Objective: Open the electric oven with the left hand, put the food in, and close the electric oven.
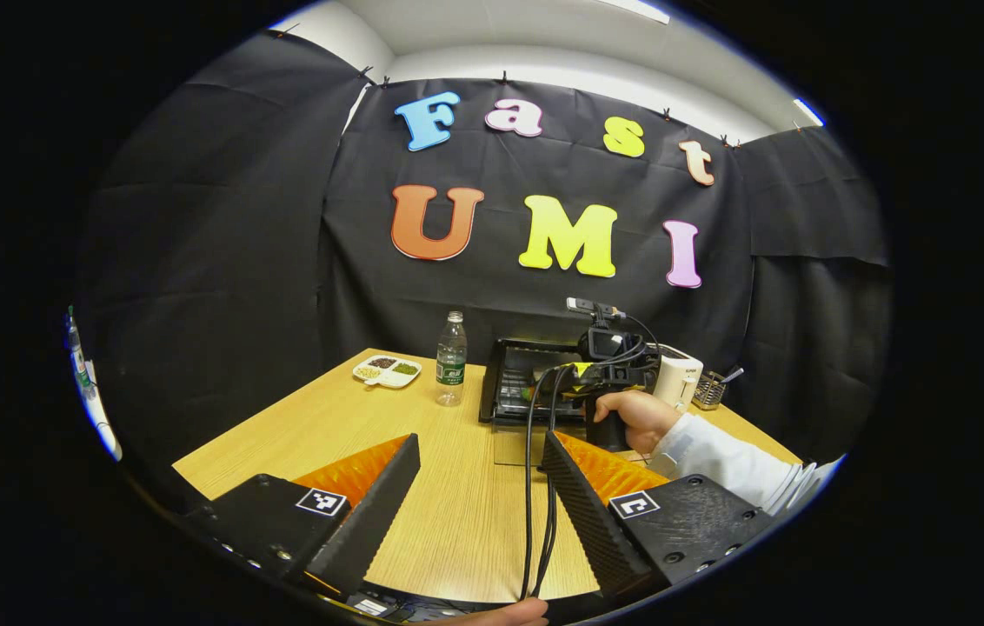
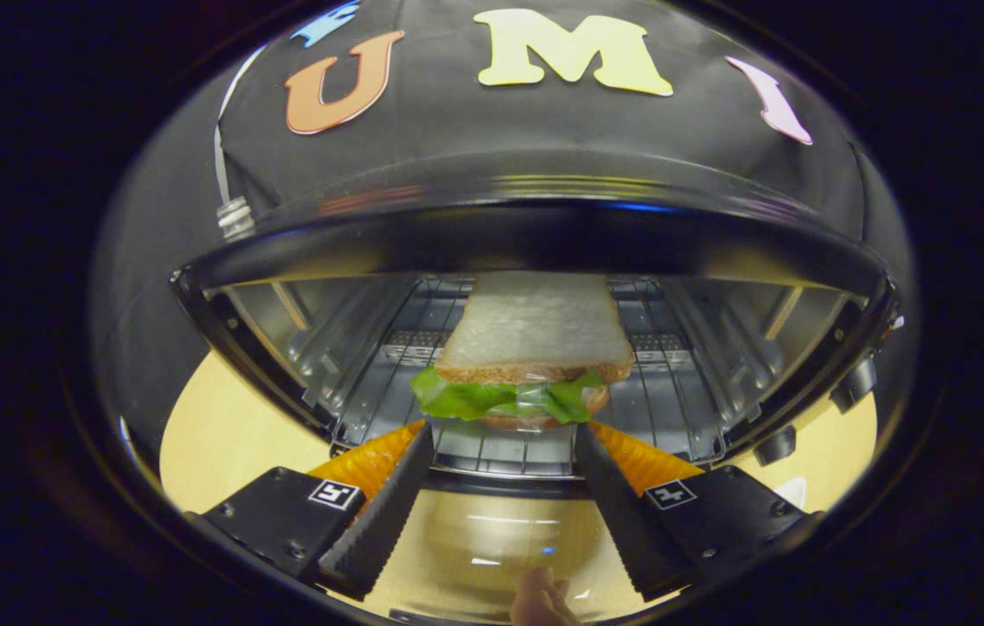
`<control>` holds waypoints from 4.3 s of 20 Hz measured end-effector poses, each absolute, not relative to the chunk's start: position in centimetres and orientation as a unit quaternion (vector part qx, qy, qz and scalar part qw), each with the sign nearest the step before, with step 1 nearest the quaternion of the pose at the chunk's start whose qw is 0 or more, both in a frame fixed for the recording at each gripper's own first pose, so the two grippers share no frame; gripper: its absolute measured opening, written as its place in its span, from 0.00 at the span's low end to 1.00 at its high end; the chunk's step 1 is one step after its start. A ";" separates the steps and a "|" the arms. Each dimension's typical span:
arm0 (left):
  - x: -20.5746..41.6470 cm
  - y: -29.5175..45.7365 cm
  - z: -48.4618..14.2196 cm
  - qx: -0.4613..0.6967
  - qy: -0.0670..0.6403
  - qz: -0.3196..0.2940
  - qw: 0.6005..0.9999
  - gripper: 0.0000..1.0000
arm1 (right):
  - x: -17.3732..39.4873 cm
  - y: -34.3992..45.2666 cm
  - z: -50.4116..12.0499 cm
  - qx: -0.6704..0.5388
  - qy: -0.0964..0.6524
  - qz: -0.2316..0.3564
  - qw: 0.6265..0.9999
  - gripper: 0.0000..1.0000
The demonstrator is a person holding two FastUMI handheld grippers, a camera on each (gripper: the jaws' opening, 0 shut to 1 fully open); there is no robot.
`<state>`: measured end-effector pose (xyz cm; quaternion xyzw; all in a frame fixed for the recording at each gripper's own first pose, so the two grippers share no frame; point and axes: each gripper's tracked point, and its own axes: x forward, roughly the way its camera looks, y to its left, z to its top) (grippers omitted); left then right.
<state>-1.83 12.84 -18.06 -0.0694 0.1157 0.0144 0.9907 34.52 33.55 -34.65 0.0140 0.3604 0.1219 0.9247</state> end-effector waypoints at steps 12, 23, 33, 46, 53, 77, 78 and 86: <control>1.3 11.8 -19.4 -0.061 0.128 0.014 0.990 0.94 | 24.9 27.7 -20.1 0.036 0.210 0.161 0.964 1.00; 9.1 4.5 -26.7 -0.055 0.199 -0.033 0.978 0.94 | 16.4 16.1 -9.0 0.022 0.069 0.105 0.992 1.00; 11.7 -1.2 -33.2 -0.036 0.284 -0.041 0.957 0.94 | 9.0 4.0 -2.7 0.000 -0.014 0.023 1.000 1.00; 14.7 -4.0 -35.5 0.000 0.332 -0.021 0.943 0.96 | 9.1 -3.1 -4.6 0.039 -0.022 0.003 0.999 1.00; 14.8 -3.8 -35.4 0.001 0.330 -0.022 0.944 0.96 | 9.9 -3.7 -6.1 0.051 -0.002 0.000 0.999 1.00; 13.0 -3.6 -33.6 0.006 0.322 -0.020 0.946 0.94 | 8.9 -2.2 -7.4 0.046 0.020 0.014 0.999 1.00; 13.2 -3.5 -33.0 0.007 0.315 -0.020 0.949 0.94 | 8.8 -2.3 -7.3 0.045 0.020 0.013 0.999 0.90; 16.1 -3.1 -27.9 0.019 0.252 -0.014 0.967 0.95 | 8.0 -2.3 -7.5 0.048 0.024 0.009 0.999 1.00</control>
